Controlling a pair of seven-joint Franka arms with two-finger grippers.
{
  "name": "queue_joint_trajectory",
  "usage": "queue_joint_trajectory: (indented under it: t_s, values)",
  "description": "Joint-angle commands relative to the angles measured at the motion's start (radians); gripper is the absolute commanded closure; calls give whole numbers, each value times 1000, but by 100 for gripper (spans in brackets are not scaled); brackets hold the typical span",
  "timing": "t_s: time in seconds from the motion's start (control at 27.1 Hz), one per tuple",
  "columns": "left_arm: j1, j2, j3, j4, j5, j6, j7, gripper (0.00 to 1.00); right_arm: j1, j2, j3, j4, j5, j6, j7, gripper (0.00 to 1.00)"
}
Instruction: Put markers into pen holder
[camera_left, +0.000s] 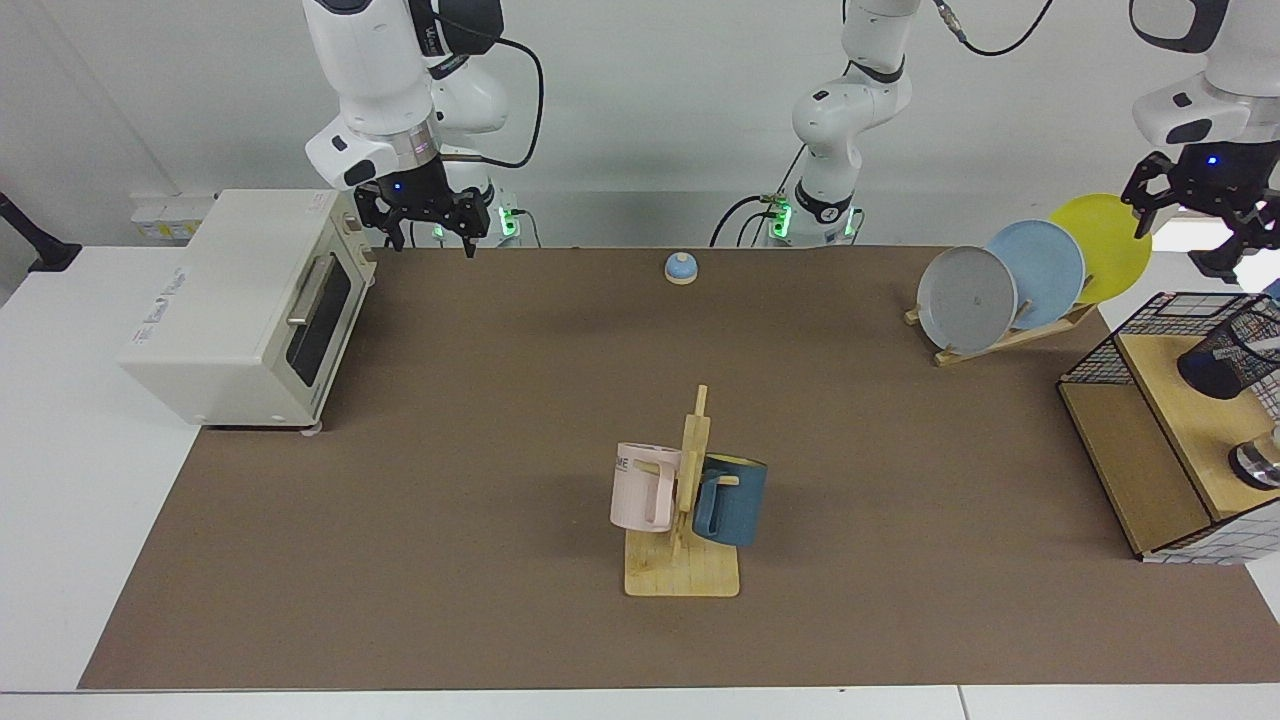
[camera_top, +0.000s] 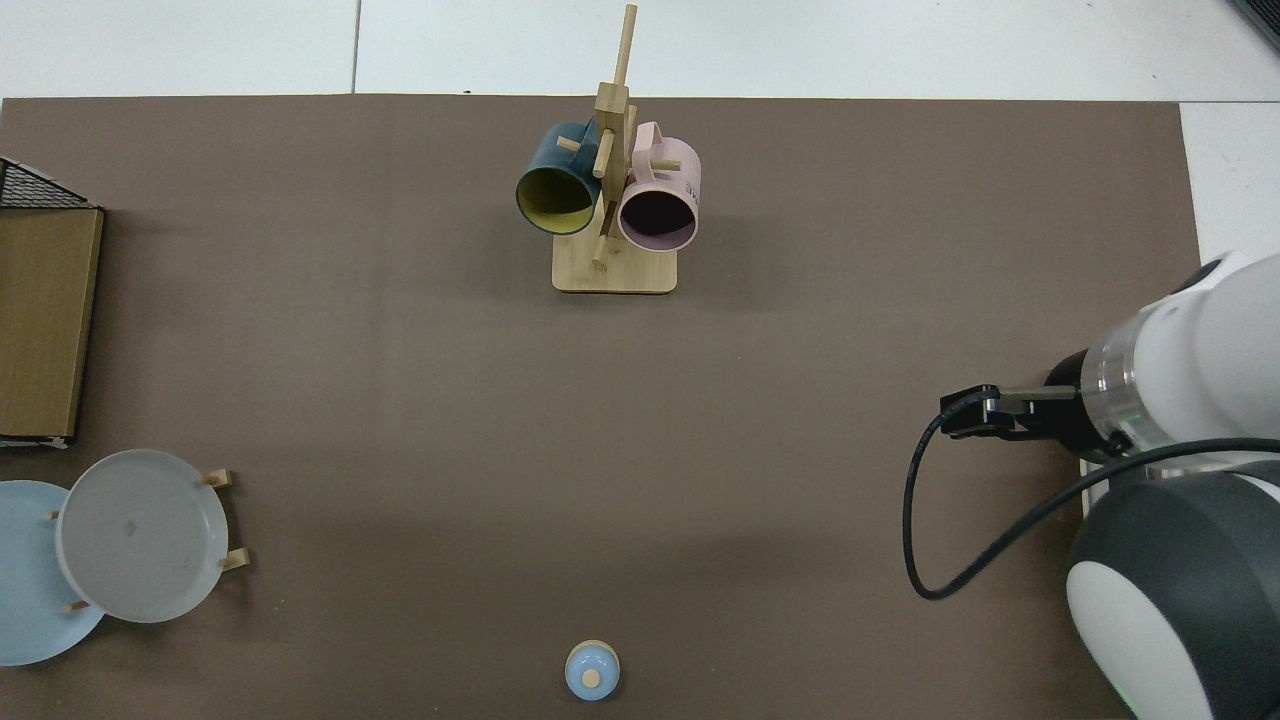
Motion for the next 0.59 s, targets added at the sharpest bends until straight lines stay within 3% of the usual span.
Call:
queue_joint_trajectory:
  t_s: [0.0, 0.22, 0.44, 0.55]
  values:
    - [-130, -21, 18, -5, -29, -88, -251, 0, -12, -11, 3, -7, 13, 11, -8, 0]
    - [-230, -22, 35, -5, -133, -149, -498, 0, -12, -11, 3, -5, 14, 11, -8, 0]
    - [-403, -29, 173, -5, -230, -174, -679, 0, -12, -11, 2, -5, 13, 11, -8, 0]
    - [-444, -33, 201, -5, -264, -183, -756, 0, -12, -11, 3, -5, 14, 11, -8, 0]
